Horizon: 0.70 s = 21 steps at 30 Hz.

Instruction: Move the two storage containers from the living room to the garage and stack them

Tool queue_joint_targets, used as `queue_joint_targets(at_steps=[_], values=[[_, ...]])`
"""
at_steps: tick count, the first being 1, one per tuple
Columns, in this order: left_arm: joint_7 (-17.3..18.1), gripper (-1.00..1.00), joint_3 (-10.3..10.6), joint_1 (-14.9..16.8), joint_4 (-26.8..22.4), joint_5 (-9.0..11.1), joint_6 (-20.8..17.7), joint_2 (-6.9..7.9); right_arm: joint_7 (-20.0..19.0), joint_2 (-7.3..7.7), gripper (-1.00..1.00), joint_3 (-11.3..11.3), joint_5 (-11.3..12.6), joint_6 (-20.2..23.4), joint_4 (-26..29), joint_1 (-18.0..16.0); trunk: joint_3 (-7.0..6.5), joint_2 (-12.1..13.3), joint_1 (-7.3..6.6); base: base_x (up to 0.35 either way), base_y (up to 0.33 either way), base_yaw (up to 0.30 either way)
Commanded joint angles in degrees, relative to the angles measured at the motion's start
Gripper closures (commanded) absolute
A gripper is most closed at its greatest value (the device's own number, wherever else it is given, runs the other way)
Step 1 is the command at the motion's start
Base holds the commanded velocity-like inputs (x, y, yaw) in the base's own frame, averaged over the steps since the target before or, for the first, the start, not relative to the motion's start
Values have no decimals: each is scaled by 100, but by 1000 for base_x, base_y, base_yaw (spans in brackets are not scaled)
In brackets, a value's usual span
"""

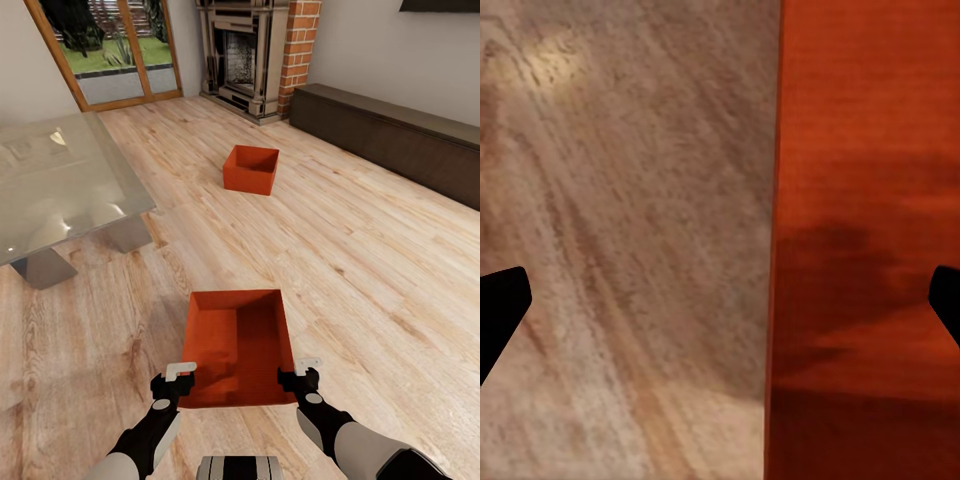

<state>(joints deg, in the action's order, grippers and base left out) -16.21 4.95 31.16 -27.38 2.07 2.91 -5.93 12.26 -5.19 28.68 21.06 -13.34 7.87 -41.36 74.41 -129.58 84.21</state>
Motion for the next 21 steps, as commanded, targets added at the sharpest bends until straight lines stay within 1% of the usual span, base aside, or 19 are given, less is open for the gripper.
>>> queue_joint_targets(at_steps=[1, 4, 21], values=[[-48, -100, 42, 4, 5, 22, 15, 4, 22, 0, -100, 50, 51, -20, -4, -4, 22, -43, 22, 0, 0, 0], [-47, -100, 42, 1, 1, 26, 16, 4, 22, 0, -100, 50, 54, -20, -4, -4, 76, -163, 87, 0, 0, 0], [-40, -100, 27, 1, -2, 70, 25, -20, 22, 0, -100, 50, 53, -20, -4, -4, 76, -163, 87, 0, 0, 0]])
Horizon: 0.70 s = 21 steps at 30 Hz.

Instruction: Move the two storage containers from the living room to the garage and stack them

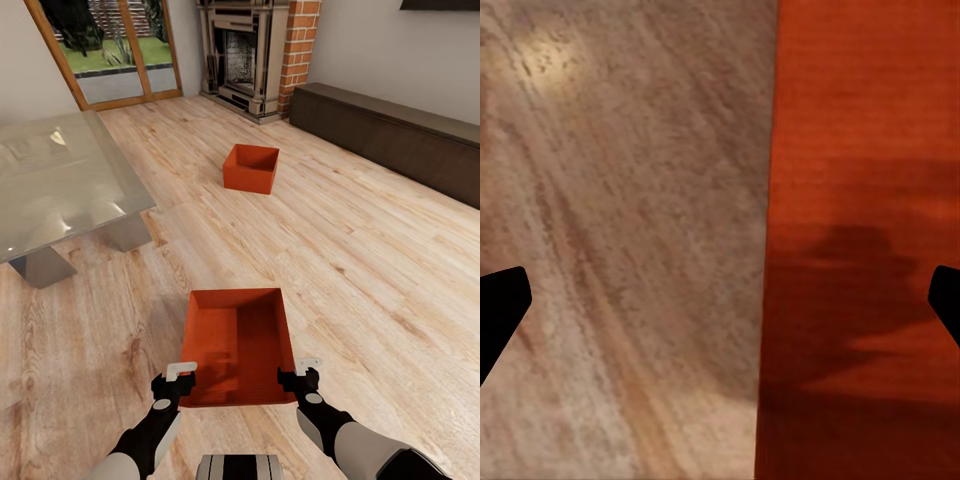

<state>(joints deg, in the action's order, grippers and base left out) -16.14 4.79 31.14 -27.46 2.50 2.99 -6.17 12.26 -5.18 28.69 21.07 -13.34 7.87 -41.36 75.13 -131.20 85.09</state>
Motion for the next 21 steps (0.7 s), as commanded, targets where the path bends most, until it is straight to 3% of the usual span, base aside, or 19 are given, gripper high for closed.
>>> queue_joint_targets(at_steps=[1, 21], values=[[-47, -100, 35, 5, 4, 32, 17, 9, 22, 0, -100, 49, 53, -20, -5, -3, 3, -1, -1, 0, 0, 0], [-47, -100, 24, 3, 3, 40, 17, 11, 22, -8, -100, 49, 55, -16, -5, -3, 3, -1, -1, 0, 0, 0]])
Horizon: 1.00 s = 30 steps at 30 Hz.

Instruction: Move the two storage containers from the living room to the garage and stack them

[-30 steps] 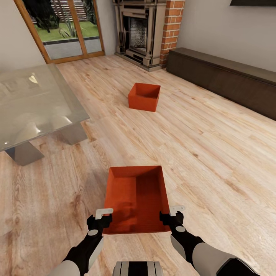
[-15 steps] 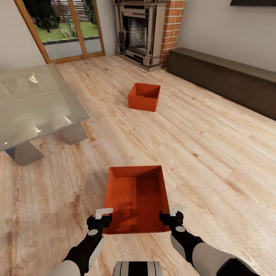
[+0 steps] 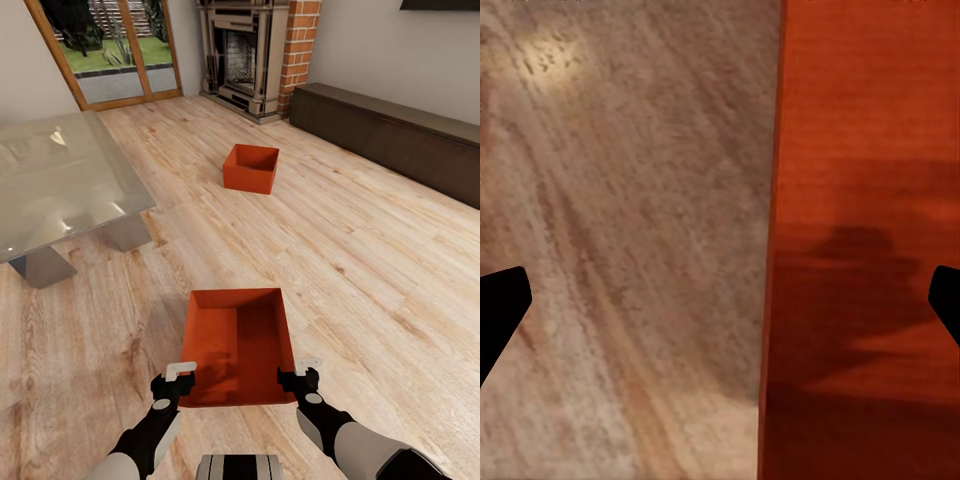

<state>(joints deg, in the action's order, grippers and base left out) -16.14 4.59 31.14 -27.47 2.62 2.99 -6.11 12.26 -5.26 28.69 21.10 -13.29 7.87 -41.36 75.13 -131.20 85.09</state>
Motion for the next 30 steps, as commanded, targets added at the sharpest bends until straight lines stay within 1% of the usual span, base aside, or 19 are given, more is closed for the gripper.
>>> queue_joint_targets(at_steps=[1, 7, 25, 30], values=[[-47, -100, 47, 3, 5, 28, 17, 5, 22, 3, -100, 49, 52, -22, -5, -3, 3, -1, -1, 0, 0, 0], [-47, -100, 42, 3, 27, 31, 17, 5, 22, 7, -100, 49, 52, -24, -5, -3, 111, -242, 131, 0, 0, 0], [-50, -100, 15, 4, 22, 36, 17, -1, 22, -5, -100, 49, 52, -26, -5, -3, 111, -242, 131, 0, 0, 0], [-55, -100, 46, 4, 69, 4, 17, -11, 22, -6, -100, 49, 52, -24, -5, -3, 111, -242, 131, 0, 0, 0]])
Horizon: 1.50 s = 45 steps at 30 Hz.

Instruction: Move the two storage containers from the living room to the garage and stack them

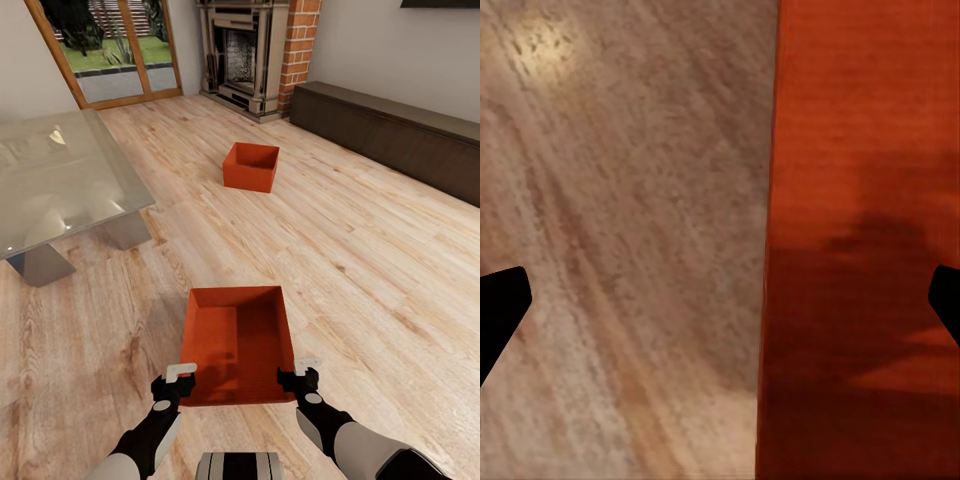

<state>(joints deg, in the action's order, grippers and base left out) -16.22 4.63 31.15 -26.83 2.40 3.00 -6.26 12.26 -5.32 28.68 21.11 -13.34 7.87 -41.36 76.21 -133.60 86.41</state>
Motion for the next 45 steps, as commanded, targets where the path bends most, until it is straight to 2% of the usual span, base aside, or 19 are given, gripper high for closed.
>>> queue_joint_targets(at_steps=[1, 14, 26, 31, 45], values=[[-47, -100, 37, 3, 25, 52, 20, 3, 22, 3, -100, 44, 52, -22, -5, -3, 3, -1, -1, 0, 0, 0], [-39, -100, 39, 1, 161, 75, 19, -27, 22, 5, -100, 41, 52, -20, -5, -3, 3, -1, -1, 0, 0, 0], [-47, -100, 12, 3, 71, 82, 33, -22, 22, 21, -100, 41, 52, -20, -5, -3, 3, -1, -1, 0, 0, 0], [-55, -100, -13, 5, 67, 91, 211, -27, 22, 22, -100, 41, 52, -20, -5, -3, 3, -1, -1, 0, 0, 0], [-46, -100, -7, 5, 67, 77, 259, -24, 22, 31, -100, 41, 52, -20, -5, -3, 3, -1, -1, 47, 0, 0]])
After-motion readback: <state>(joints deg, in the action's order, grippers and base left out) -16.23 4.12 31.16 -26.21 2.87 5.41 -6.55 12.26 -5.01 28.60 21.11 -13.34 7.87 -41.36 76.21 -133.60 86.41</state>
